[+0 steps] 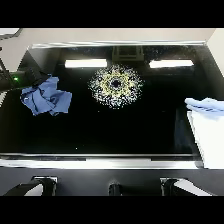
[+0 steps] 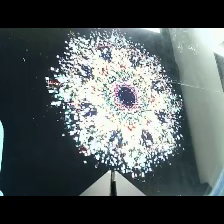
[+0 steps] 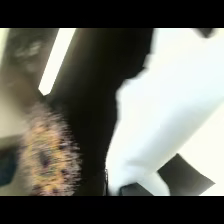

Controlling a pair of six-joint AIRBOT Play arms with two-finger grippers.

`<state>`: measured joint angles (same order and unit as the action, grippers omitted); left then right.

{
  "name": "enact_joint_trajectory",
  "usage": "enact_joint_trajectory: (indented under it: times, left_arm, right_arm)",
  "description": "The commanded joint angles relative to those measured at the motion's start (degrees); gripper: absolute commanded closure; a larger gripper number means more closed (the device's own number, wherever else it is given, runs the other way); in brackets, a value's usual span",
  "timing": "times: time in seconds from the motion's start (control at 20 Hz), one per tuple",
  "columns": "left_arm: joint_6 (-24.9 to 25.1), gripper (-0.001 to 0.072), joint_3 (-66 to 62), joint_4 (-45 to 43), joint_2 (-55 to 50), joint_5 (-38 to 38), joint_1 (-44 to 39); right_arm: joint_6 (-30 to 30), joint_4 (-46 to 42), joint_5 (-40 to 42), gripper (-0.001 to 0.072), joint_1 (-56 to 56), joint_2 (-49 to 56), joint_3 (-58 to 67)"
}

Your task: Fold the shirts.

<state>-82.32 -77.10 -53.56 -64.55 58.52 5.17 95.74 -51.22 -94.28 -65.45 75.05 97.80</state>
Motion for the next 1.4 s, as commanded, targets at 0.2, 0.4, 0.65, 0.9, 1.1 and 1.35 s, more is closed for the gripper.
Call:
enact_joint_trajectory:
  times: [0.2, 0.4, 0.65, 0.9, 1.1, 1.35]
  left_arm:
    - [1.36, 0.0677, 0.02, -0.04, 0.02, 0.0, -0.61]
    - [1.36, 0.0677, 0.02, -0.02, 0.02, -0.02, -0.63]
    - [3.06, 0.0677, 0.02, -0.04, -0.13, 0.0, -0.72]
    - [3.02, 0.0678, -0.09, 0.0, -0.76, -0.07, -0.72]
    - [2.93, 0.0682, -8.33, -3.63, -0.92, -1.97, -1.27]
    - [-13.84, 0.068, -21.07, -49.86, -6.36, 3.34, -12.83]
  right_arm:
    - [1.79, -25.22, -5.14, 0.0662, -3.28, -2.21, -10.45]
    - [0.76, -33.99, -0.57, 0.0662, -3.3, -5.09, -24.79]
    - [0.7, -34.36, 6.34, 0.0661, -3.3, -5.22, -35.54]
    - [0.81, -34.32, 10.8, 0.0034, -3.28, -5.2, -35.98]
    - [-6.43, -26.71, 17.33, 0.0045, -0.7, -5.25, -17.77]
    - [-8.13, -22.05, 32.7, 0.0047, 27.61, -7.37, -3.54]
